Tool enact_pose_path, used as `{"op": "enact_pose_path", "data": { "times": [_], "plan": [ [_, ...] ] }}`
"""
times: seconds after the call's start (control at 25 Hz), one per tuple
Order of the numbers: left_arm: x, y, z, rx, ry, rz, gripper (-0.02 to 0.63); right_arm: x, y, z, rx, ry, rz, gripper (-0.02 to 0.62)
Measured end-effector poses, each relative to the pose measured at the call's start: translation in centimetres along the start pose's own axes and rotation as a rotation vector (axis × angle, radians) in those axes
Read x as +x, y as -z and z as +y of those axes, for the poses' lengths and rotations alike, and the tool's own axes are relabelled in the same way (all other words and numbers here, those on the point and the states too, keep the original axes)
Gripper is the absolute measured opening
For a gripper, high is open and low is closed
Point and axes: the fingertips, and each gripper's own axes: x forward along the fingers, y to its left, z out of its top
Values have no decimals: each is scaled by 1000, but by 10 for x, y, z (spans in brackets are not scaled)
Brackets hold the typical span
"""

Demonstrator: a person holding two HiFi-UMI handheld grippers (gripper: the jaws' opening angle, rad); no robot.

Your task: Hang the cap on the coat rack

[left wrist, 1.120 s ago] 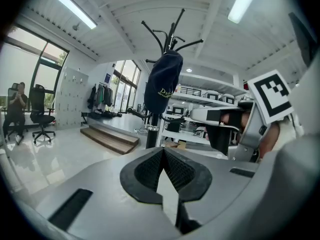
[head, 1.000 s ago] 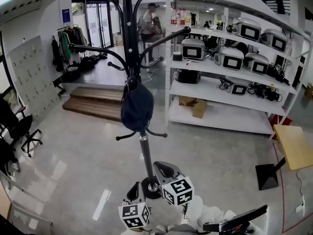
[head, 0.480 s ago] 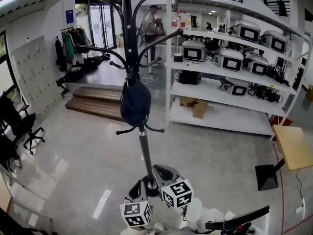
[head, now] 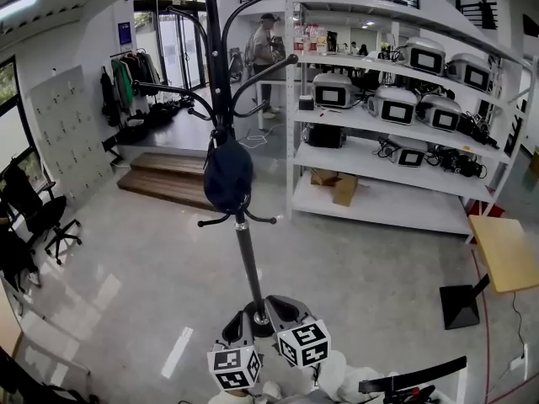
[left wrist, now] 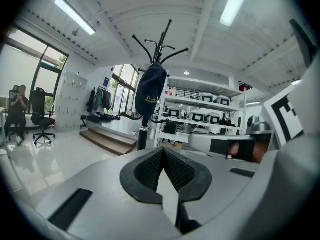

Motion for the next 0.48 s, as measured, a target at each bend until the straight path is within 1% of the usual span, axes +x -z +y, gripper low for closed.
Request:
{"op": "enact_pose_path", "data": {
  "times": [0.08, 0.24, 0.48],
  "plan": [
    [-3, 1, -3, 5, 3, 1, 2, -4, -1, 2, -14, -1, -3, 17],
    [-5, 4, -7, 12, 7, 5, 2, -7, 2, 4, -7, -3, -5, 14],
    [-4, 2, -7, 22, 13, 6, 3, -6, 1, -2, 0, 17, -9, 14]
  ]
}}
